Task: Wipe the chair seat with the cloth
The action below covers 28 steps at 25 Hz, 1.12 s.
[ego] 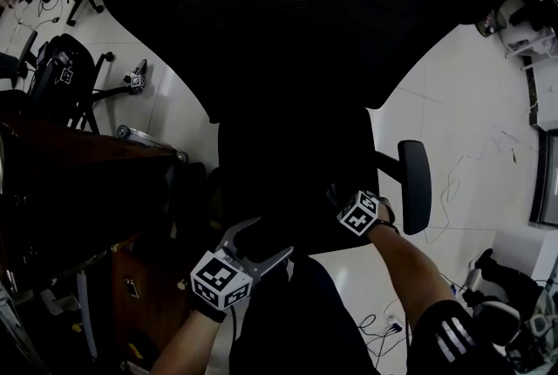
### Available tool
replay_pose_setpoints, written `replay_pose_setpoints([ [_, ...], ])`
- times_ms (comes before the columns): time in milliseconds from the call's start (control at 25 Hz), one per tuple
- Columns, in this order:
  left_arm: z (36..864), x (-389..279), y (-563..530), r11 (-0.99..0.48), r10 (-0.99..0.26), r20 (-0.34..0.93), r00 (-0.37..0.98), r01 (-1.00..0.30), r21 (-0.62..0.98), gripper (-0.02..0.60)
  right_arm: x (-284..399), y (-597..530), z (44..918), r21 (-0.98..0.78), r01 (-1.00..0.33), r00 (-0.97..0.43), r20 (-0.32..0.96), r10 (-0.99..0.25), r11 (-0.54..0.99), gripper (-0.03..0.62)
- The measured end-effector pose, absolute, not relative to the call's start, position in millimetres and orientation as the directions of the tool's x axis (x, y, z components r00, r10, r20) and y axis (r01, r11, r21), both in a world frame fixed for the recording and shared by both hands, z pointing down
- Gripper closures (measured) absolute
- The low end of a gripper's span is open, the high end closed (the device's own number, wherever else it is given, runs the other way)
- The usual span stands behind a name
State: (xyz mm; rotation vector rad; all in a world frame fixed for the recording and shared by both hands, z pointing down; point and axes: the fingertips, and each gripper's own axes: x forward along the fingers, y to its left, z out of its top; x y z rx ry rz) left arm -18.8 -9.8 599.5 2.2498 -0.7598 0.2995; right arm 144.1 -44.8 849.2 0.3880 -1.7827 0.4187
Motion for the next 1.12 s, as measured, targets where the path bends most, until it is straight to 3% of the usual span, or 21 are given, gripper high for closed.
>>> replay_pose_setpoints([
  [240,593,-36,-5,-0.555,-0.448,0.425,0.787,-0.617,0.557,0.218,89,-51,817,-0.177,-0.519,-0.415,0.908,-0.066,0.836,0.549],
  [560,586,-94,10,-0.490,-0.522,0.468,0.713,-0.700,0.520,0.218,-85,0,793,-0.350,-0.364,-0.610,0.790,0.063,0.863,0.548],
  [800,595,-122,25,-0.435,-0.550,0.506,0.664,-0.746,0.505,0.218,-162,54,800,-0.367,-0.206,-0.622,0.764,0.168,0.907,0.549],
  [1120,610,-112,35,-0.430,-0.536,0.509,0.673,-0.737,0.521,0.218,-143,81,826,-0.318,-0.167,-0.541,0.821,0.183,0.933,0.549],
])
